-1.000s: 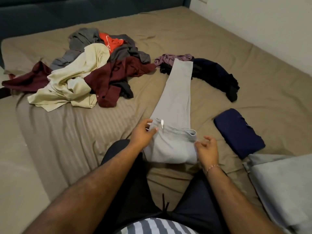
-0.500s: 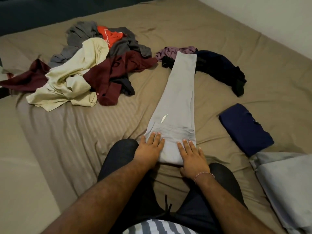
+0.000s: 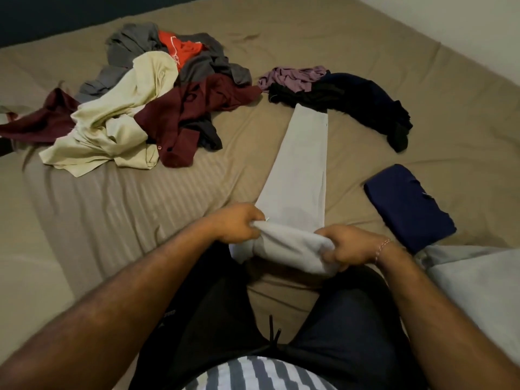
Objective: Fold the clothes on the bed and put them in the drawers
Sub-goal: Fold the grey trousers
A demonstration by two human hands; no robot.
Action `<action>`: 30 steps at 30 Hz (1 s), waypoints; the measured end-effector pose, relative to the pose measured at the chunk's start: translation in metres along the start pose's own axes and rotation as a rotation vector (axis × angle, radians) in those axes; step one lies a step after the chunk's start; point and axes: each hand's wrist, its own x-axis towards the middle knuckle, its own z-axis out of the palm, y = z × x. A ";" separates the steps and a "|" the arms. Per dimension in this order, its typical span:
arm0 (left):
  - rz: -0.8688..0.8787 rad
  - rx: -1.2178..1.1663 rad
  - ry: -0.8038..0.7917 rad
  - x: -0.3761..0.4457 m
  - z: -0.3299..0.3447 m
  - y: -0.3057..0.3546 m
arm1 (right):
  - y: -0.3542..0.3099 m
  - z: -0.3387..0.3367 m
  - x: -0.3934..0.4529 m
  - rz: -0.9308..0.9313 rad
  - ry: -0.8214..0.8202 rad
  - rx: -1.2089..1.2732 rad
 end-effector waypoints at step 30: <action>0.025 0.374 -0.101 0.053 0.002 -0.022 | 0.010 0.002 0.051 0.039 0.090 -0.469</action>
